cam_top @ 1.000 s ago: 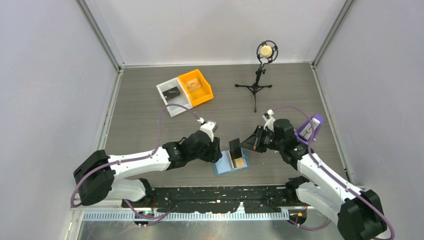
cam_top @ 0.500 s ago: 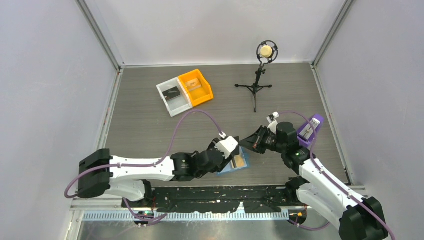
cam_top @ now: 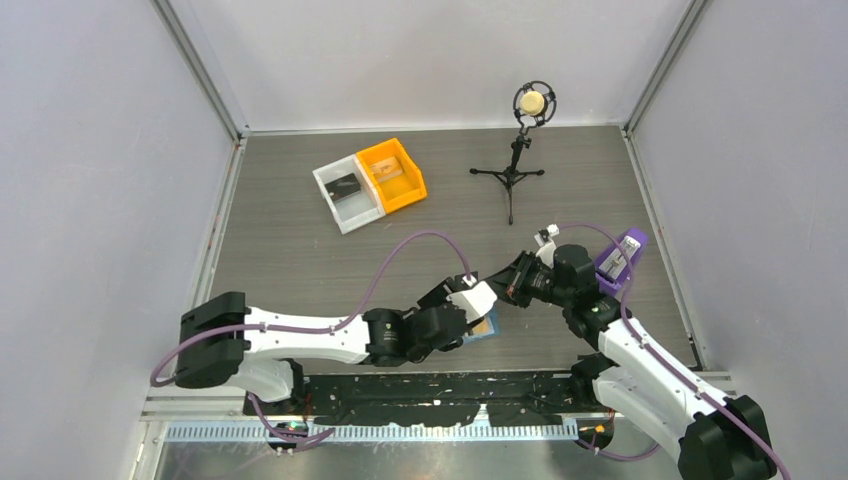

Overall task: Take the credit cards out of the card holder
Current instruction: Remove the credit card from the card holder.

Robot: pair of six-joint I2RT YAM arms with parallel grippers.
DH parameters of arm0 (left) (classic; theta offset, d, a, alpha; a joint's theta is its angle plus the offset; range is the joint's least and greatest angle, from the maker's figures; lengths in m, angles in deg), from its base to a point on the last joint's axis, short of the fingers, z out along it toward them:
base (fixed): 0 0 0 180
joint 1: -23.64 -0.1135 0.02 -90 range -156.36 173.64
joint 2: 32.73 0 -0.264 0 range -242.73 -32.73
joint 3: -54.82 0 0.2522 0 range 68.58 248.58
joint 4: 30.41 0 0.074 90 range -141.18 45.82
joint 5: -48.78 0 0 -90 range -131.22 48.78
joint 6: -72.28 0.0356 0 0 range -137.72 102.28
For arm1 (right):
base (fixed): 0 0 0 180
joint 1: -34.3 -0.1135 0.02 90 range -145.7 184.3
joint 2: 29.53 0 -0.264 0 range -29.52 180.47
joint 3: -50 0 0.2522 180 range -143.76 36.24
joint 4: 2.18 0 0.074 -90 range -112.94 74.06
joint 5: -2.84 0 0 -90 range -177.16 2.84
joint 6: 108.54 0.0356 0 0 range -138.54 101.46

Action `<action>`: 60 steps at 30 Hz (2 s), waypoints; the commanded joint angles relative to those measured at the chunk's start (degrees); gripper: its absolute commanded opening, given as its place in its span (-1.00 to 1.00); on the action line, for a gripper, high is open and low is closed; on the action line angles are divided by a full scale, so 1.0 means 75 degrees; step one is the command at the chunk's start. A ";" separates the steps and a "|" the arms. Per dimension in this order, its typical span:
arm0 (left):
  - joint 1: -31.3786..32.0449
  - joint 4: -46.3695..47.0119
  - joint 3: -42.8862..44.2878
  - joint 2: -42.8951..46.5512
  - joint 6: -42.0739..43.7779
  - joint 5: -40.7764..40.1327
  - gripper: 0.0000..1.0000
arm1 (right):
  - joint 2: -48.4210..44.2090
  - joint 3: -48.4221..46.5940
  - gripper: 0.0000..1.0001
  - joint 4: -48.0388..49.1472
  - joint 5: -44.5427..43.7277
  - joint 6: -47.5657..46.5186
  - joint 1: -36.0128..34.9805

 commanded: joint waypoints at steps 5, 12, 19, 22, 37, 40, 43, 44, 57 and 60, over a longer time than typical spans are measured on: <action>0.0069 0.0383 0.0295 -0.0343 0.0194 -0.0357 -0.02 | -0.0143 0.0161 -0.89 0.0603 0.0158 0.0351 0.0026; 0.0149 0.0734 0.0389 -0.0508 0.0308 -0.0916 -0.67 | 0.0092 0.0347 -0.89 0.0921 0.0134 0.0478 0.0026; 0.0073 0.0239 0.0438 -0.0484 -0.0215 -0.0391 -1.00 | 0.0066 0.0141 -0.53 0.0634 -0.0099 -0.0407 0.0046; -0.0180 -0.0203 0.0474 -0.0323 -0.0644 0.0247 -1.00 | -0.0118 -0.0027 -0.23 0.0296 -0.0263 -0.1114 0.0085; -0.1866 0.0064 -0.0921 0.1770 -0.2958 0.4376 -1.00 | -0.2534 -0.0580 0.16 -0.0497 -0.0226 -0.4550 0.0132; -0.2101 0.0065 -0.1091 0.2097 -0.3174 0.5235 -1.00 | -0.2647 -0.0510 0.17 -0.0065 0.0456 -0.4713 0.0132; -0.2159 -0.0431 -0.1005 0.2254 -0.3114 0.5701 -1.00 | -0.2481 -0.0663 0.07 0.0274 0.1280 -0.5024 0.0134; -0.2170 -0.0533 -0.0989 0.2306 -0.3077 0.5862 -1.00 | -0.2297 -0.0717 0.00 0.0481 0.1798 -0.5065 0.0132; -0.2379 -0.0587 -0.1081 0.2519 -0.3485 0.7826 -1.00 | -0.0653 -0.0177 -0.20 0.3354 0.4401 -0.3271 -0.0034; -0.2383 -0.0558 -0.0977 0.2459 -0.3558 0.8155 -1.00 | -0.0459 -0.0172 -0.17 0.3154 0.4391 -0.3400 -0.0181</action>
